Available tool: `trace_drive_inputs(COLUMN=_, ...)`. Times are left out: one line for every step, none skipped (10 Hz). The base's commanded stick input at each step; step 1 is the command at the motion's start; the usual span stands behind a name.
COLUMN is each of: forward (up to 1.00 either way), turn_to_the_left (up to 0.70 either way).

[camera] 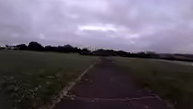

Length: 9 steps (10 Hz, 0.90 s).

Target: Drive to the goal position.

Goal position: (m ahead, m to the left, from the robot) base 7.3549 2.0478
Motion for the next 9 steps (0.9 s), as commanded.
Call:
trace_drive_inputs(forward=0.50, turn_to_the_left=0.00)
trace_drive_inputs(forward=0.50, turn_to_the_left=0.00)
trace_drive_inputs(forward=0.50, turn_to_the_left=0.00)
trace_drive_inputs(forward=0.50, turn_to_the_left=0.00)
trace_drive_inputs(forward=0.50, turn_to_the_left=0.00)
trace_drive_inputs(forward=0.50, turn_to_the_left=0.00)
trace_drive_inputs(forward=0.50, turn_to_the_left=0.00)
trace_drive_inputs(forward=0.50, turn_to_the_left=0.00)
trace_drive_inputs(forward=0.50, turn_to_the_left=0.00)
